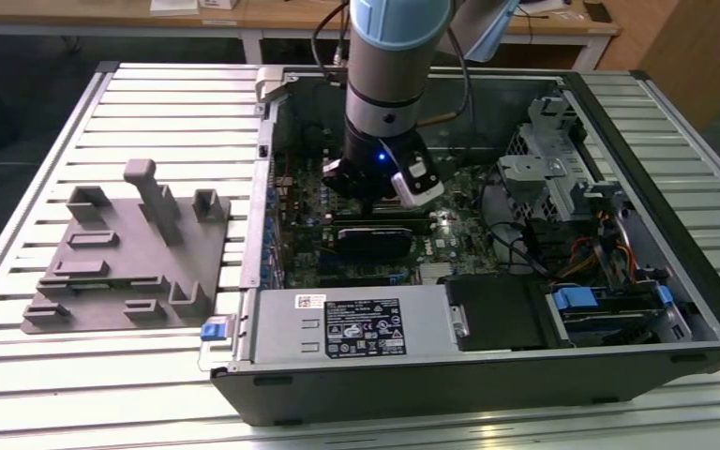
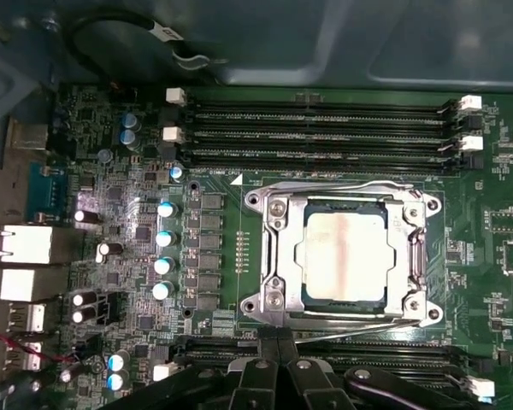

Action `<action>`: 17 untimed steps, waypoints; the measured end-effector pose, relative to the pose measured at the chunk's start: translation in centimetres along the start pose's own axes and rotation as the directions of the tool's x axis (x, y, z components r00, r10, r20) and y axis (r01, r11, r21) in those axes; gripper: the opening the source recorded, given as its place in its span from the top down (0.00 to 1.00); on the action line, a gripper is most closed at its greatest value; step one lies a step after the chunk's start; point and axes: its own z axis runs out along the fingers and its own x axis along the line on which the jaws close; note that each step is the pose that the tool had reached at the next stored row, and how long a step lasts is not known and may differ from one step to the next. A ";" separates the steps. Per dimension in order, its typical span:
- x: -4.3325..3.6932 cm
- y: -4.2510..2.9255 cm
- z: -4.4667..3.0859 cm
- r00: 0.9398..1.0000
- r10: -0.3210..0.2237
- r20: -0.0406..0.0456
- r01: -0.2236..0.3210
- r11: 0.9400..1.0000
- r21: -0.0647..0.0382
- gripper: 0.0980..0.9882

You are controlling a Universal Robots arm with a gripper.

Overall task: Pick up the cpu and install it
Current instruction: 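Install the second cpu locking lever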

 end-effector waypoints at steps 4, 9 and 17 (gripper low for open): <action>0.08 -0.40 -0.02 1.000 0.000 0.000 0.000 1.000 -0.011 0.99; 0.25 -0.61 0.00 1.000 0.000 0.000 0.000 1.000 -0.021 0.99; 0.56 -0.70 0.30 1.000 -0.001 0.000 0.001 0.999 -0.045 0.99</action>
